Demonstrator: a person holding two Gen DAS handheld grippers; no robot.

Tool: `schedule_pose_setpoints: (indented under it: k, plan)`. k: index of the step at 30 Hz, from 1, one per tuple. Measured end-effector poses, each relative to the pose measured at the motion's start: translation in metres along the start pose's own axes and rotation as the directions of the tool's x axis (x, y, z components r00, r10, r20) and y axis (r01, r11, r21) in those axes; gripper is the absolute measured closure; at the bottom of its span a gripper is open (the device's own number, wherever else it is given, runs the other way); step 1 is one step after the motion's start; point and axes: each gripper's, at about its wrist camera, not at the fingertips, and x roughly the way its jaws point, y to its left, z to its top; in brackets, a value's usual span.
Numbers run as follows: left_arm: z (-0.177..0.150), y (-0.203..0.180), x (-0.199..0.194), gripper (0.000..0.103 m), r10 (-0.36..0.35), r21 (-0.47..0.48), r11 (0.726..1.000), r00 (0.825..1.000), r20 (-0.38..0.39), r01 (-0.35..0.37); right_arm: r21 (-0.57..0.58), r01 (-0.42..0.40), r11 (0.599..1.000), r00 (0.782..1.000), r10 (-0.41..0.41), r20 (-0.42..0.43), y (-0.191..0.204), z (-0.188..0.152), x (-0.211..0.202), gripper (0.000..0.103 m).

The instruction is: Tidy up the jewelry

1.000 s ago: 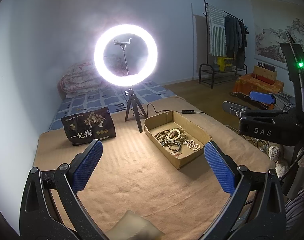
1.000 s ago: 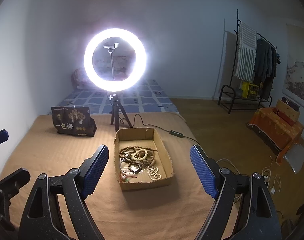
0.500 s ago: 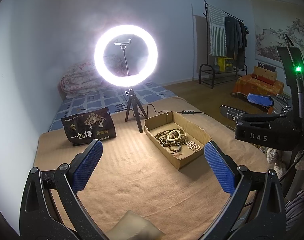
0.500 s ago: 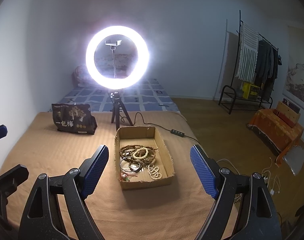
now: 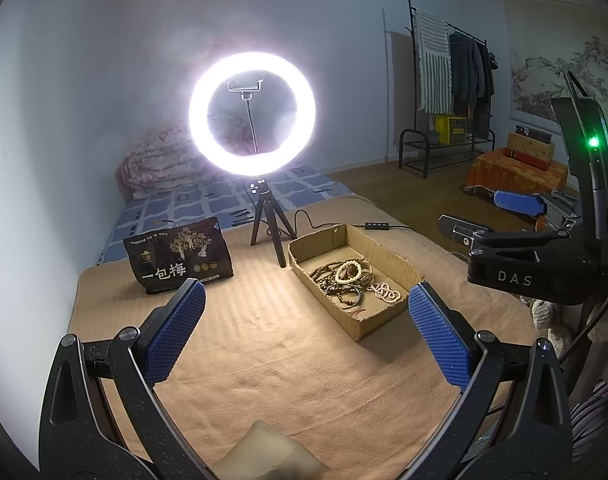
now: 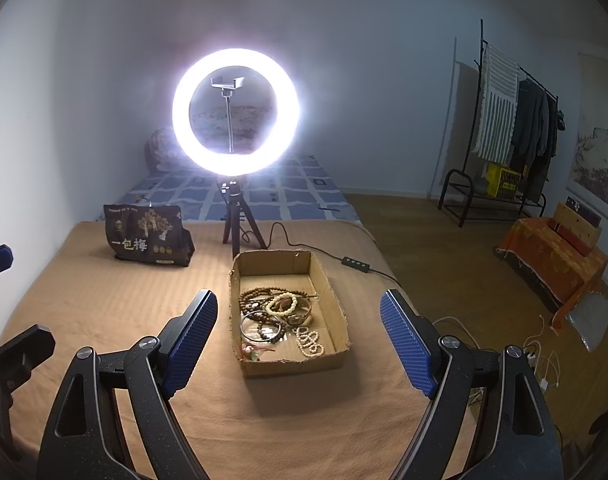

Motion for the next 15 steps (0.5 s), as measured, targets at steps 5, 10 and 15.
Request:
schedule_pose_setpoints:
  k: [5, 10, 15]
  plan:
    - [-0.0002, 0.0001, 0.0001, 0.000, 0.002, 0.000, 1.000, 1.000, 0.000, -0.002, 0.000, -0.003, 1.000, 1.000, 0.003, -0.002, 0.0002, -0.0008, 0.0002, 0.019]
    - [0.0005, 0.0008, -0.0001, 0.000, 0.000, 0.002, 1.000, 1.000, 0.001, 0.000, -0.002, -0.005, 1.000, 1.000, 0.005, -0.006, -0.0001, -0.0025, 0.0003, 0.019]
    - [0.0004, 0.0002, 0.0000, 0.000, 0.002, 0.000, 1.000, 1.000, 0.000, -0.002, -0.005, -0.006, 1.000, 1.000, 0.006, -0.011, 0.0000, -0.0032, 0.0009, 0.019]
